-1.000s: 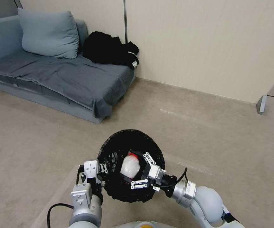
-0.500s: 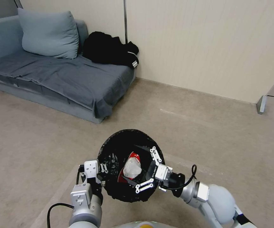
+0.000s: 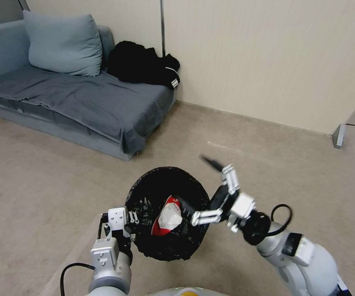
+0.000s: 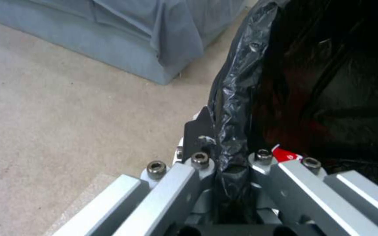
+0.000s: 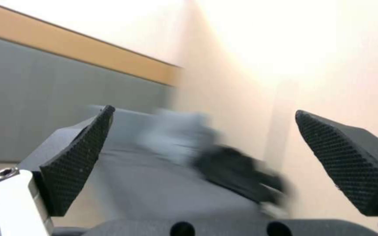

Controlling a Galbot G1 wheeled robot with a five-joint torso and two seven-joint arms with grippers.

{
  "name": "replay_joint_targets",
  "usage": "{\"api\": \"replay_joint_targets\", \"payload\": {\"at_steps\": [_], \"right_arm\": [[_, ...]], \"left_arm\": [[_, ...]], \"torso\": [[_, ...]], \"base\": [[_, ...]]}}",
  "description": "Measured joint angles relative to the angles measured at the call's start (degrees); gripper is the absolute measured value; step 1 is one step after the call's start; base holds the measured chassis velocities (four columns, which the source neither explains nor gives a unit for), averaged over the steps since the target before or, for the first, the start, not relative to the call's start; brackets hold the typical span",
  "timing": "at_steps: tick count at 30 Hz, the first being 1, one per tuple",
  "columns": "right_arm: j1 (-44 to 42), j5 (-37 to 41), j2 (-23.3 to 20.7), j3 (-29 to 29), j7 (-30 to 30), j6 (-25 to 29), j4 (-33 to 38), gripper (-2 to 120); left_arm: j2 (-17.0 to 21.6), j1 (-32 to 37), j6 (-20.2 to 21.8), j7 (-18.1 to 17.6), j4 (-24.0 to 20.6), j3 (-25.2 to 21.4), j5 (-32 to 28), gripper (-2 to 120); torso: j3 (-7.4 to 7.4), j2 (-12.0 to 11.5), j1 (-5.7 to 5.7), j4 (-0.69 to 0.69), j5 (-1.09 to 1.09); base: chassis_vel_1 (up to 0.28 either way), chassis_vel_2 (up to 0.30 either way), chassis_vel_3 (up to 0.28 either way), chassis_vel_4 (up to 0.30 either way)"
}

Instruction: Pick up the trash bin, then pick up the garbage from the floor and place it into the trash bin.

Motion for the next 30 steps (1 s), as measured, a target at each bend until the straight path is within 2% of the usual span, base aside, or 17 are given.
{"api": "replay_joint_targets", "payload": {"at_steps": [1,2,4,8,14,19,30], "right_arm": [[-1.44,-2.57,1.16,0.11,4.63,0.04,0.15,100],[-1.44,-2.57,1.16,0.11,4.63,0.04,0.15,100],[-4.88,-6.17,3.34,0.09,11.96,0.43,-0.16,100],[-9.03,-8.94,5.77,-0.39,17.48,1.65,-2.21,100],[-10.6,-10.51,6.9,-0.77,18.98,3.86,-4.87,100],[-9.93,-10.63,6.9,-1.27,22.87,3.94,-5.7,100],[-9.09,-8.79,6.49,-1.98,22.68,5.53,-6.27,100]], "left_arm": [[0.01,0.01,-0.06,0.01,0.0,-0.21,0.0,1],[0.01,0.01,-0.06,0.01,0.0,-0.21,0.0,1],[0.05,0.02,-0.27,0.05,0.0,-0.51,0.0,1],[0.03,-0.02,-0.55,0.08,0.0,-0.57,0.0,1],[0.07,-0.06,-0.62,0.08,0.11,-0.57,-0.14,1],[0.16,-0.01,-0.66,-0.01,0.12,-0.59,-0.27,1],[0.11,-0.02,-0.73,-0.15,0.14,-0.53,-0.27,1]], "torso": [[0.0,0.0,0.0,0.0,0.0],[0.0,0.0,0.0,0.0,0.0],[0.0,0.0,0.0,0.0,0.0],[0.0,0.0,0.0,0.0,0.0],[0.0,0.0,0.0,0.01,0.0],[0.01,0.0,0.0,0.01,0.01],[0.0,0.0,0.0,0.01,0.01]], "base": [[0.0,0.0,0.0,0.0],[0.0,0.0,0.0,0.0],[0.0,0.0,0.0,0.0],[0.0,0.0,0.0,0.0],[0.0,0.0,0.0,0.0],[0.0,0.0,0.0,0.0],[0.022,0.024,0.03,0.023]]}}
